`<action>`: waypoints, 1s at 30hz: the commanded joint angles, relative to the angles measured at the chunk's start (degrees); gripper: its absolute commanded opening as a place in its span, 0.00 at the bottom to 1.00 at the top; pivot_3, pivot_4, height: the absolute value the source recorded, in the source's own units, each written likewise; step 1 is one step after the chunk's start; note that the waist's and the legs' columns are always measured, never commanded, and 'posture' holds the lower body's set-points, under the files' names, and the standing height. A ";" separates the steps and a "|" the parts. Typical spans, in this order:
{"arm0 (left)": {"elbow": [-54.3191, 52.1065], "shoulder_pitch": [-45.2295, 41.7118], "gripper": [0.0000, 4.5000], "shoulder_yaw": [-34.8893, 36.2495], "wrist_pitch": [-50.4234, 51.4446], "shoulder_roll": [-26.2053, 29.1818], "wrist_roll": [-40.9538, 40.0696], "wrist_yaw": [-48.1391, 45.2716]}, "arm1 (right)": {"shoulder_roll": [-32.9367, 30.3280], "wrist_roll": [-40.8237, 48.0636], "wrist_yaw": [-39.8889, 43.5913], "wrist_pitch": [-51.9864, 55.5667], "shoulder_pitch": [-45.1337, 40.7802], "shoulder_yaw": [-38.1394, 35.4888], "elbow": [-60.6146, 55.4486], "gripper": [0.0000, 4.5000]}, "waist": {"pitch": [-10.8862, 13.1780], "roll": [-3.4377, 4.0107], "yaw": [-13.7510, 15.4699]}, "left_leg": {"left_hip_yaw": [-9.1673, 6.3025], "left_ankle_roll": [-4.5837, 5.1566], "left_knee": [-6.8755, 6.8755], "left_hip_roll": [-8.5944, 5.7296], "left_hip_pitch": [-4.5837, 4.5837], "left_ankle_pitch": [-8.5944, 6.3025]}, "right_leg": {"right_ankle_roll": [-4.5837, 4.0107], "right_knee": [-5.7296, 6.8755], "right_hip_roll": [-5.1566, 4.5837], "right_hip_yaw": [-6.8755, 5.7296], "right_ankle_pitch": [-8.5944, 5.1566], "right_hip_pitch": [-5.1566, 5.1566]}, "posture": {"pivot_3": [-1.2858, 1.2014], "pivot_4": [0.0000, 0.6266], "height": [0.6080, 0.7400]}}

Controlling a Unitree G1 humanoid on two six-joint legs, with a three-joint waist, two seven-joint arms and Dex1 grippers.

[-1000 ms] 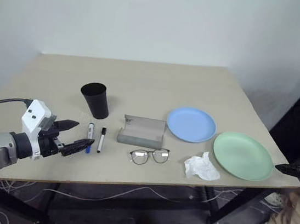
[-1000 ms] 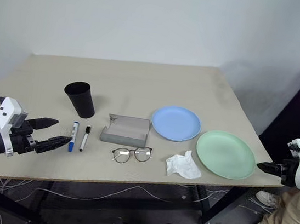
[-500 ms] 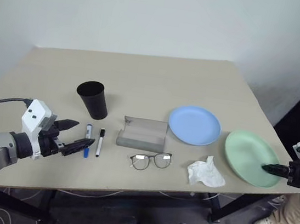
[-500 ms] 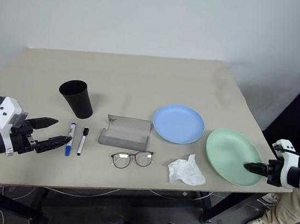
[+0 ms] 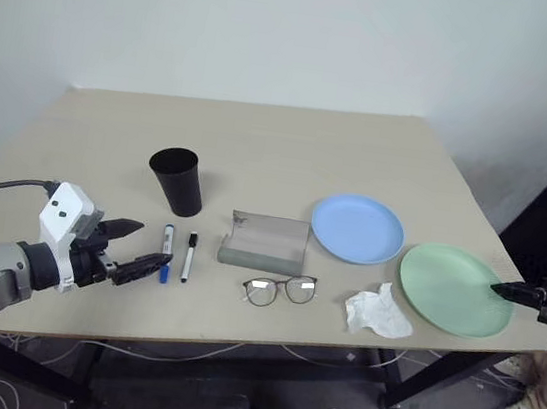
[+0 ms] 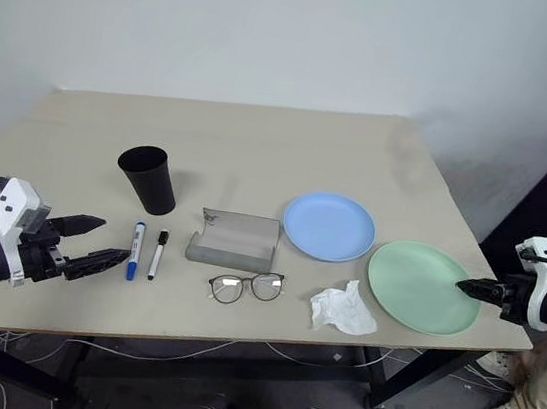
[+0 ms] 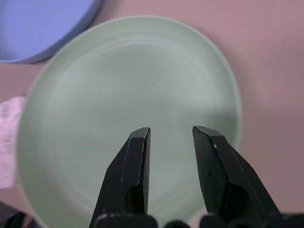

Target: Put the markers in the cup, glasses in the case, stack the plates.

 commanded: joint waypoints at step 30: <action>-1.88 -0.17 1.00 1.52 -0.36 0.06 -0.52 1.12 | 2.60 2.26 -1.08 1.87 -5.23 -3.24 2.54 0.01 | -0.04 -0.13 -0.03 | 1.07 0.59 0.22 -0.01 0.07 -0.22 | 0.47 0.01 0.01 1.04 0.36 -0.22 | 0.52 0.00 0.99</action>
